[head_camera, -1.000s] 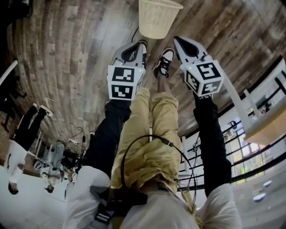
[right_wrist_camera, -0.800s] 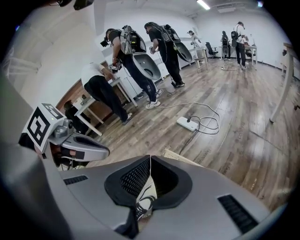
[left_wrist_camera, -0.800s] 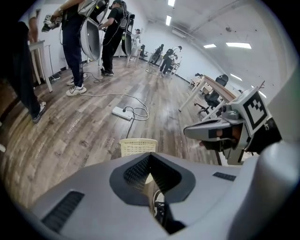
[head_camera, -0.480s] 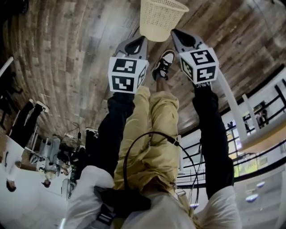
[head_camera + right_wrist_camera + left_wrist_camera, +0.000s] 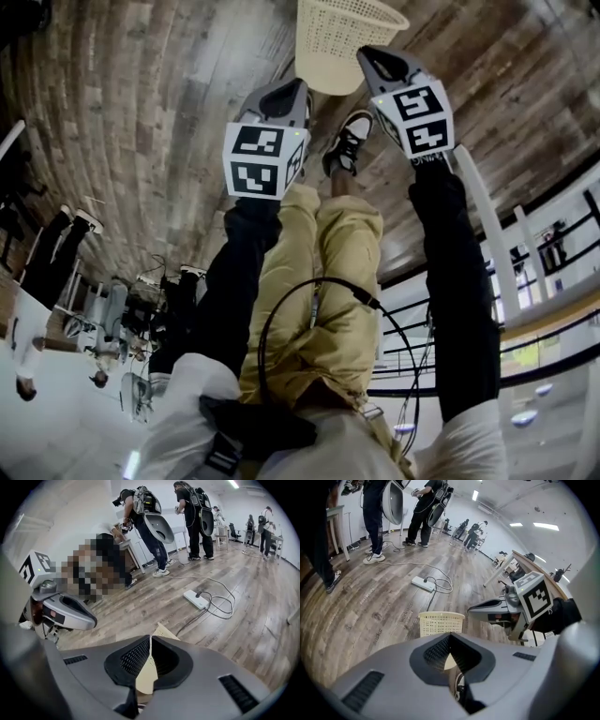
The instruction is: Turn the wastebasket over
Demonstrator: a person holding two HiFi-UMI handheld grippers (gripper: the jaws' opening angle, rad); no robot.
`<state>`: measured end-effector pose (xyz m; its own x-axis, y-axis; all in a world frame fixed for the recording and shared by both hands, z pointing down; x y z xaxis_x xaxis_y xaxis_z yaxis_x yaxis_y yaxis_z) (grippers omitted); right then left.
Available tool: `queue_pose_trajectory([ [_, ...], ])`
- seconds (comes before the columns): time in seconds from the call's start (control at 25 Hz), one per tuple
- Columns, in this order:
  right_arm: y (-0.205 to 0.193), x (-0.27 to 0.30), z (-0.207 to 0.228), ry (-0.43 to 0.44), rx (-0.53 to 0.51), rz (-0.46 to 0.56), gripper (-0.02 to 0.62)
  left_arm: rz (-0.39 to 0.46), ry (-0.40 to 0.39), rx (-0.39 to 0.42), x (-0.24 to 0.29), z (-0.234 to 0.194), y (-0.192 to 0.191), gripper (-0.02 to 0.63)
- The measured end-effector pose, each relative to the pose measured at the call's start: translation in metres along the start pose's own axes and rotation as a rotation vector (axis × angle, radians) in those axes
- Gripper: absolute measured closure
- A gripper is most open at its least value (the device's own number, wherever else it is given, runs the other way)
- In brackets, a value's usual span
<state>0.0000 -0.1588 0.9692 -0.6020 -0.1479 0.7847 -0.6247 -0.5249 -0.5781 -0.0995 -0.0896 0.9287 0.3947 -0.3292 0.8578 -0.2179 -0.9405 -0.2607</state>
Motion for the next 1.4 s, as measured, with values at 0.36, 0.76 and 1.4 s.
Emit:
queue_pose_trajectory([
  [0.36, -0.02, 0.035, 0.023, 0.015, -0.086, -0.045, 0.571, -0.019, -0.019, -0.005, 0.022, -0.001, -0.009, 0.604],
  [0.76, -0.026, 0.068, 0.056, 0.029, -0.266, -0.119, 0.506, -0.033, -0.026, -0.031, 0.028, -0.011, -0.019, 0.604],
  [1.4, -0.05, 0.085, 0.052, 0.043, -0.742, -0.342, 0.551, -0.03, -0.027, -0.026, 0.021, -0.005, -0.028, 0.604],
])
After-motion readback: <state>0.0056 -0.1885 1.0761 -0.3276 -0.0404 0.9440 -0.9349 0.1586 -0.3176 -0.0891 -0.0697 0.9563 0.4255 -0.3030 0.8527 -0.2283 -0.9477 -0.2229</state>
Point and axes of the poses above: the fingertips, and each gripper's own axes: x forward along the fingers, z to its right, y out of its top, the point moved 2 cm from there along -x, backward along the fingers, and after that the axes turned 12 degrees about -x, right-handed, at the moved point
